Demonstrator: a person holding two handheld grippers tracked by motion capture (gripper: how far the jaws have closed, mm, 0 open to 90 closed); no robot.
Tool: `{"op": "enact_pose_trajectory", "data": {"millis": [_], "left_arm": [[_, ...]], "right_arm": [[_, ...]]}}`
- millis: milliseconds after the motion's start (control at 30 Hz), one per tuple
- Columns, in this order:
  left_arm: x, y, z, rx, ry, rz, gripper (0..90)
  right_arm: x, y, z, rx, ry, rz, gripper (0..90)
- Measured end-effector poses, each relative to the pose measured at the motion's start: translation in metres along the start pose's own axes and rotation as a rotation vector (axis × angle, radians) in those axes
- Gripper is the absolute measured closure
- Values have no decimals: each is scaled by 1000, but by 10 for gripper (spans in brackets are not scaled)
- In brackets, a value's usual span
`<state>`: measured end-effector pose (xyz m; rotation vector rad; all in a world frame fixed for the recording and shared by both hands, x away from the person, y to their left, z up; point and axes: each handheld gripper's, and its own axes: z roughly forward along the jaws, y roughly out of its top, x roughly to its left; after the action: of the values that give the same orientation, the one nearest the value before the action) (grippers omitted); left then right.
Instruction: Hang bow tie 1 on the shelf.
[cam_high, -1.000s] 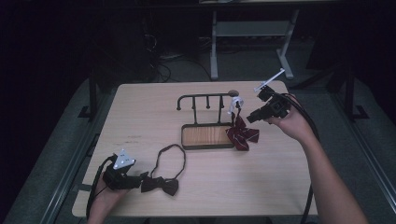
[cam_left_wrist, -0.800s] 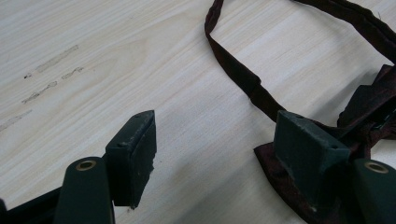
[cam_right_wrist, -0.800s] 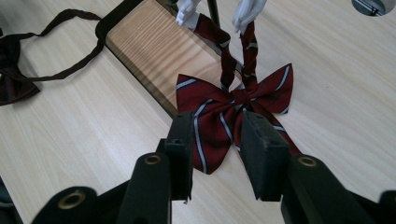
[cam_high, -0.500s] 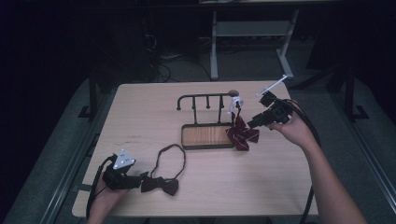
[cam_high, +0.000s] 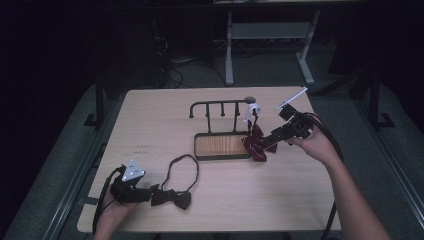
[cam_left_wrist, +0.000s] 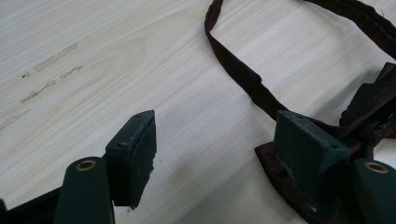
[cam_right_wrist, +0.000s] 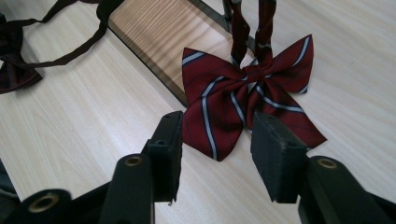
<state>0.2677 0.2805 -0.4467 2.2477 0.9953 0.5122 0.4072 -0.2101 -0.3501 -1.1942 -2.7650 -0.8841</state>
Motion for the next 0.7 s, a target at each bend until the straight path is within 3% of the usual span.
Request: {"op": "enact_pose_trajectory", "data": {"millis": [267,700], "left_arm": [[1,0,0,0,0,-1,306],[0,0,0,-2,2,-1,306]], "right_arm": [[0,-8,6,28,1,3,482],[2,-28,7,-2,13,25,433]]}}
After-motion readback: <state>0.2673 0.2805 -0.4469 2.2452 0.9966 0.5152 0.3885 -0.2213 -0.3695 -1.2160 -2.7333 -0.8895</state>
